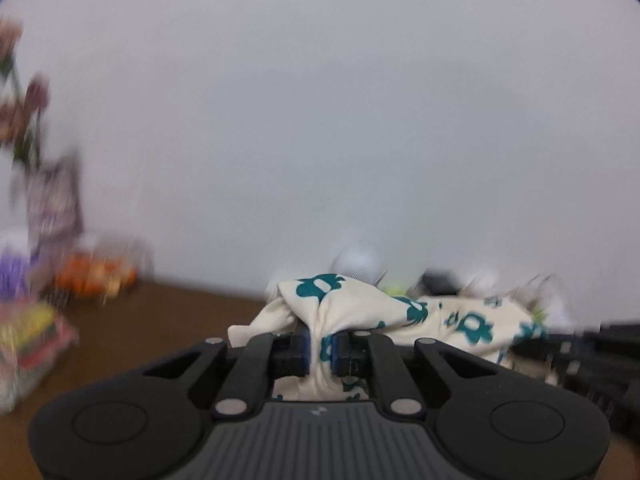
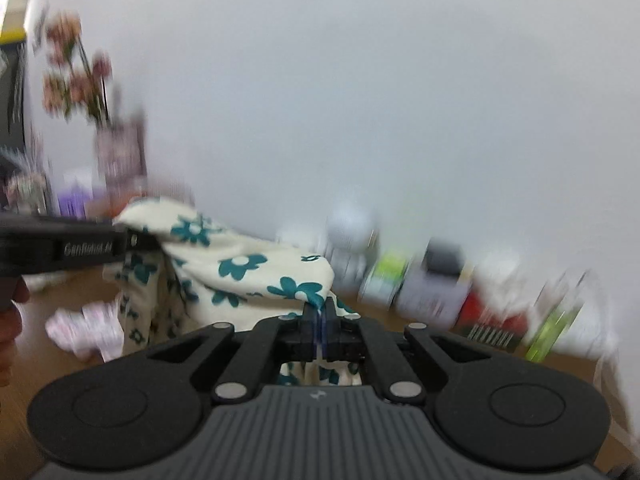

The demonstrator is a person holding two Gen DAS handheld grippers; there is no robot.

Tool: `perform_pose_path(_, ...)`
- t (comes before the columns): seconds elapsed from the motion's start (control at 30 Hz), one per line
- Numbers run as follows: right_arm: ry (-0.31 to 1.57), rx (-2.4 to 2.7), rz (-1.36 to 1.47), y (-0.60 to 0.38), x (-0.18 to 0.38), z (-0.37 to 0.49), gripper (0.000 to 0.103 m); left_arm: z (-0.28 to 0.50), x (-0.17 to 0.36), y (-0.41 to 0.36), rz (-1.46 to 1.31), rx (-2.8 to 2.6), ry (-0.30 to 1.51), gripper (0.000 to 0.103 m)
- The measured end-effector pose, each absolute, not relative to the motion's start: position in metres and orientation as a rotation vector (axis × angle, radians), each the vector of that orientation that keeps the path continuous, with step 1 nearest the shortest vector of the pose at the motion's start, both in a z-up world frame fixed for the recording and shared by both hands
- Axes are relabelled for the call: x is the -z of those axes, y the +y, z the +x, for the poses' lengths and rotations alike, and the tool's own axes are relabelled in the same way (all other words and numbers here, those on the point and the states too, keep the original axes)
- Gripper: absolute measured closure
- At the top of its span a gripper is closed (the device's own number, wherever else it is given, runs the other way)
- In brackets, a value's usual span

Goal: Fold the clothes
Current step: 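Grasp the cream floral dress with both grippers and lift it, then lift the dress with both grippers and lay it flat on the table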

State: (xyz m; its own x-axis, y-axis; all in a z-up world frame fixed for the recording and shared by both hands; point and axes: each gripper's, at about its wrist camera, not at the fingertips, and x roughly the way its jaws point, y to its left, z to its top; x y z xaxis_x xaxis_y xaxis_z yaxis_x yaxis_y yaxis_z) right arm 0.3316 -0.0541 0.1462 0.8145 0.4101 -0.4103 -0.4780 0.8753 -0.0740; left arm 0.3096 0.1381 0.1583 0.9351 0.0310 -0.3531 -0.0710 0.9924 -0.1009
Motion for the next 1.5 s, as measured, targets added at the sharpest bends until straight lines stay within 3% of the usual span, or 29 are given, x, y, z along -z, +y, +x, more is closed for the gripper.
perform_pose_path(0.13,0.227,-0.478,-0.177,-0.104,-0.213,0.284,0.102,0.249,-0.214,0.111,-0.064,0.09,0.212,0.095)
perform_pose_path(0.27,0.176,-0.51,-0.223,-0.153,-0.242,0.223,0.102,0.181,-0.22,0.077,0.051,0.223,0.207,0.095)
perform_pose_path(0.33,0.225,-0.535,-0.287,-0.17,-0.227,0.194,0.102,0.15,-0.194,0.06,0.115,0.298,0.281,0.095)
perform_pose_path(0.53,0.654,-0.671,-0.312,-0.21,-0.111,0.145,0.101,0.097,-0.066,0.036,0.124,0.487,0.691,0.094)
perform_pose_path(0.57,0.747,-0.695,-0.284,-0.215,-0.088,0.142,0.099,0.092,-0.047,0.034,0.108,0.498,0.757,0.091)
perform_pose_path(0.63,0.874,-0.721,-0.207,-0.223,-0.063,0.137,0.083,0.085,-0.03,0.034,0.077,0.508,0.835,0.082)
perform_pose_path(0.7,0.92,-0.729,-0.118,-0.235,-0.057,0.139,0.047,0.081,-0.038,0.039,0.057,0.497,0.811,0.051)
perform_pose_path(0.73,0.917,-0.732,-0.074,-0.242,-0.059,0.142,0.042,0.08,-0.05,0.043,0.036,0.477,0.762,0.041)
perform_pose_path(0.77,0.888,-0.727,-0.033,-0.246,-0.069,0.15,0.035,0.081,-0.063,0.047,0.01,0.449,0.711,0.021)
perform_pose_path(0.8,0.855,-0.726,0.012,-0.25,-0.076,0.16,0.028,0.081,-0.074,0.052,-0.023,0.43,0.66,0.008)
perform_pose_path(0.83,0.821,-0.725,0.058,-0.254,-0.083,0.171,0.025,0.091,-0.085,0.058,-0.061,0.416,0.62,0.007)
perform_pose_path(0.97,0.791,-0.746,0.194,-0.245,-0.094,0.224,0.024,0.144,-0.105,0.075,-0.195,0.394,0.614,0.007)
perform_pose_path(1.07,0.793,-0.683,0.12,-0.202,-0.086,0.274,0.024,0.184,-0.085,0.067,-0.138,0.274,0.689,0.009)
perform_pose_path(1.17,0.881,-0.61,0.052,-0.17,-0.055,0.322,0.024,0.218,-0.057,0.057,-0.09,0.219,0.758,0.023)
perform_pose_path(1.27,0.948,-0.571,0.067,-0.148,-0.027,0.356,0.026,0.242,-0.031,0.055,-0.137,0.232,0.806,0.027)
perform_pose_path(1.43,0.98,-0.535,0.186,-0.144,-0.005,0.375,0.036,0.265,-0.003,0.055,-0.197,0.239,0.835,0.033)
perform_pose_path(1.47,0.99,-0.537,0.194,-0.141,-0.002,0.378,0.043,0.268,0.001,0.056,-0.214,0.244,0.836,0.038)
perform_pose_path(1.5,0.999,-0.544,0.207,-0.14,0.001,0.379,0.055,0.271,0.002,0.057,-0.238,0.251,0.835,0.05)
